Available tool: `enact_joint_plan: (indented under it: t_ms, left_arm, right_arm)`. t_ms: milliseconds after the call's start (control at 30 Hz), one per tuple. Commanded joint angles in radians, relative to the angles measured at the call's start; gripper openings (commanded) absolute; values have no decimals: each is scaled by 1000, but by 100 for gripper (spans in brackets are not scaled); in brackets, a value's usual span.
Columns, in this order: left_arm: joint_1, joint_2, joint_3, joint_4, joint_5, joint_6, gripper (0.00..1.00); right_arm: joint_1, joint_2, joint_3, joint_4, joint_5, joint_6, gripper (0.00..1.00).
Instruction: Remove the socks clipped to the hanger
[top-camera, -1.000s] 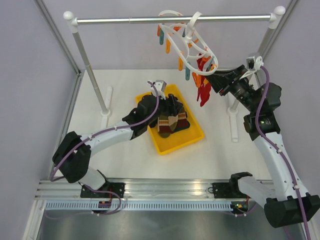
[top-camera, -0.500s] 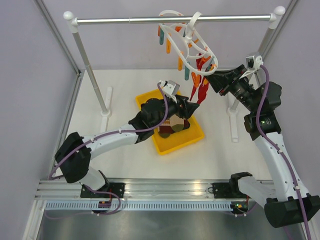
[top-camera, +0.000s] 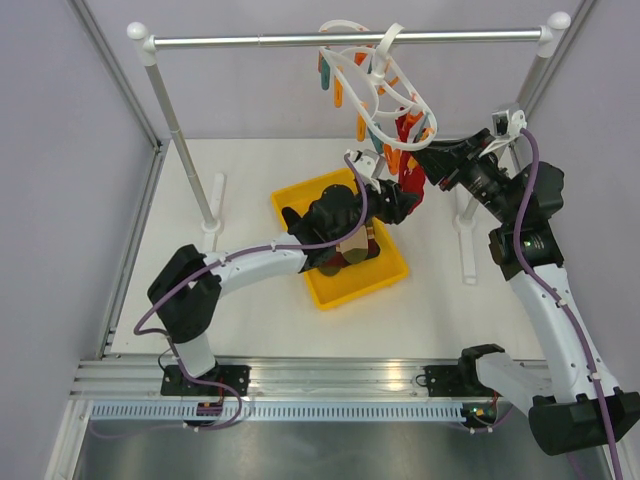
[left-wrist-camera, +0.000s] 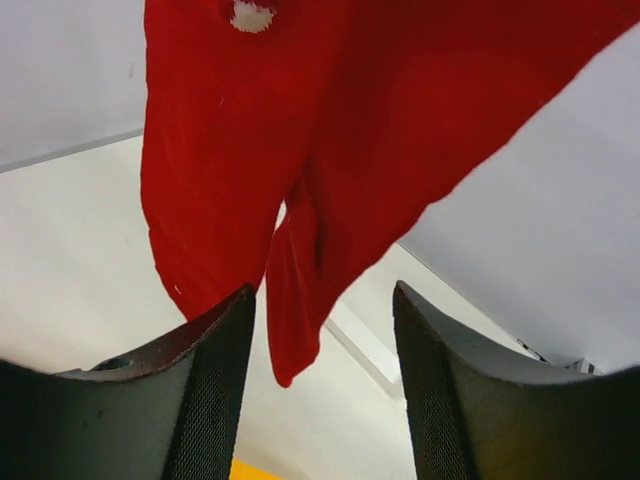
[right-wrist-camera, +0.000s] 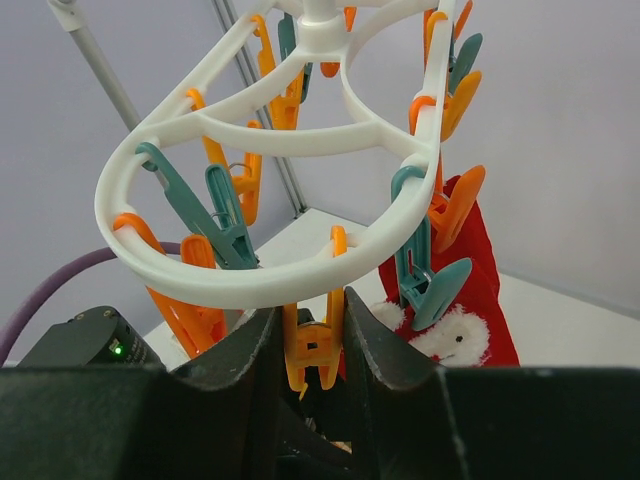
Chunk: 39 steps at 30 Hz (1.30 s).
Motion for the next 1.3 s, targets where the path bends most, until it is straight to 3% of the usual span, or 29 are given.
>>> enact_joint_plan:
  t_ms: [0,133,167,333,367,700,967,1067,1267]
  left_arm:
    - [-10,19,58,40,-42,-26,61]
    - [-14,22,58,60,-59,-39,50]
    - [-14,22,60,60,-62,-42,37]
    - [-14,13,64,63,-42,-57,12]
    - [-14,9,63,62,-37,-57,3]
    - [-16,-119,-67,88,12,-62,2]
    - [-16,-203,-136,49,55,-66,2]
    - [-14,-226,-138,28,75,-62,2]
    - [-11,-261,-132,-27,96,-65,2]
  right_arm:
    - [7,1,40,-9,11,-15,1]
    - [5,-1,40,-11,12,-14,1]
    - [5,2,42,-14,12,-15,1]
    - [7,1,45,-22,21,-15,1]
    - [7,1,45,-23,23,-15,1]
    - [8,-11,59,-84,112,-17,3]
    - [7,-40,63,-163,204,-64,55]
    - [7,-68,62,-195,213,-77,64]
    - [5,-139,1,-203,252,-115,70]
